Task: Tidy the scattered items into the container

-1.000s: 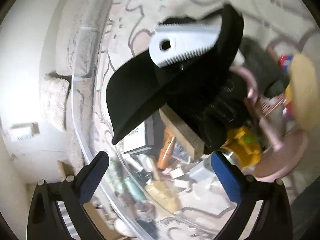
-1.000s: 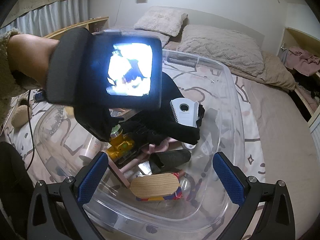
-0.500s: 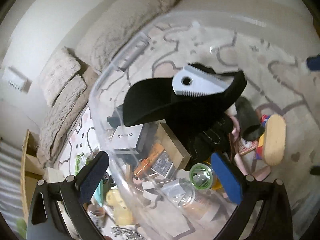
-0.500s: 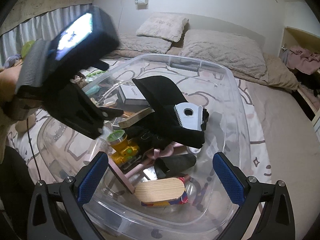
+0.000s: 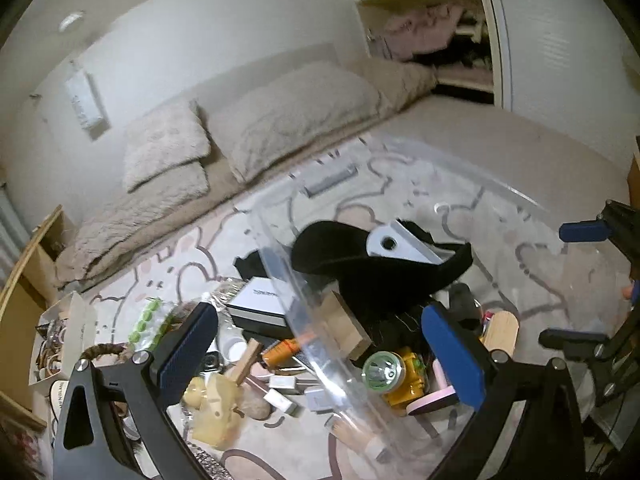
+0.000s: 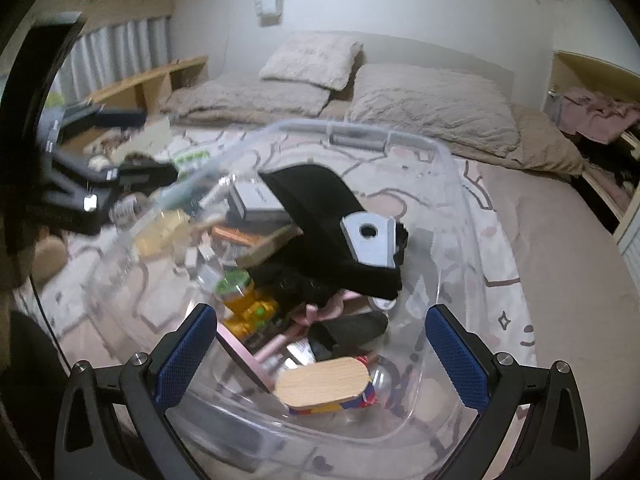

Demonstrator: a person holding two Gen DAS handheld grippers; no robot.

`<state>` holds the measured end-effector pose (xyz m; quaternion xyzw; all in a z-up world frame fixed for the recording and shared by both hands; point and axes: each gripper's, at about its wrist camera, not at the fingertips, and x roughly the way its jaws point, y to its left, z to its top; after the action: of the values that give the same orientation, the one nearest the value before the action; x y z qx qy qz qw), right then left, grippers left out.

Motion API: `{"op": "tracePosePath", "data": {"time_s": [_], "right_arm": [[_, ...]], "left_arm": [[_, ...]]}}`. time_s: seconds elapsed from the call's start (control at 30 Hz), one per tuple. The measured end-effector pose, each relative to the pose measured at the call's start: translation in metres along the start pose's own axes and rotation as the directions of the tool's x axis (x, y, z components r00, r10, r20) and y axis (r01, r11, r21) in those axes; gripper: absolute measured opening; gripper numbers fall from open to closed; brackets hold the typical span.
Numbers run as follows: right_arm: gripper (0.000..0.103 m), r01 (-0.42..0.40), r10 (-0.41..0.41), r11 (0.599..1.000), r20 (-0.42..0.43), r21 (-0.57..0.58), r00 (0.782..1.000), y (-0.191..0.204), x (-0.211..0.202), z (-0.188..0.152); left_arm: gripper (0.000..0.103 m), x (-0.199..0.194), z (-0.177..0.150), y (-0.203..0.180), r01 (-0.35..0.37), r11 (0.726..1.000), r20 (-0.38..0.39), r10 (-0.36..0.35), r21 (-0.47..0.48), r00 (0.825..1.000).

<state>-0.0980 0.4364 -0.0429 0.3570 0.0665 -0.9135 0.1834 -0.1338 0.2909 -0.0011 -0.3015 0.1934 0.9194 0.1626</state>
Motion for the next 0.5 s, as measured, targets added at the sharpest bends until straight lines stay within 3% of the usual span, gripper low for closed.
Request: {"op": "tracePosePath", "data": {"time_s": [0.4, 0.5], "right_arm": [[0.103, 0.067, -0.068, 0.998, 0.171, 0.01, 0.983, 0.035, -0.067, 0.018], [0.103, 0.079, -0.08, 0.997, 0.201, 0.01, 0.976, 0.046, -0.08, 0.016]], "left_arm": [[0.103, -0.067, -0.022, 0.019, 0.03, 0.995, 0.104, -0.019, -0.099, 0.994], [0.103, -0.086, -0.028, 0.022, -0.018, 0.993, 0.134, 0.033, -0.113, 0.99]]}}
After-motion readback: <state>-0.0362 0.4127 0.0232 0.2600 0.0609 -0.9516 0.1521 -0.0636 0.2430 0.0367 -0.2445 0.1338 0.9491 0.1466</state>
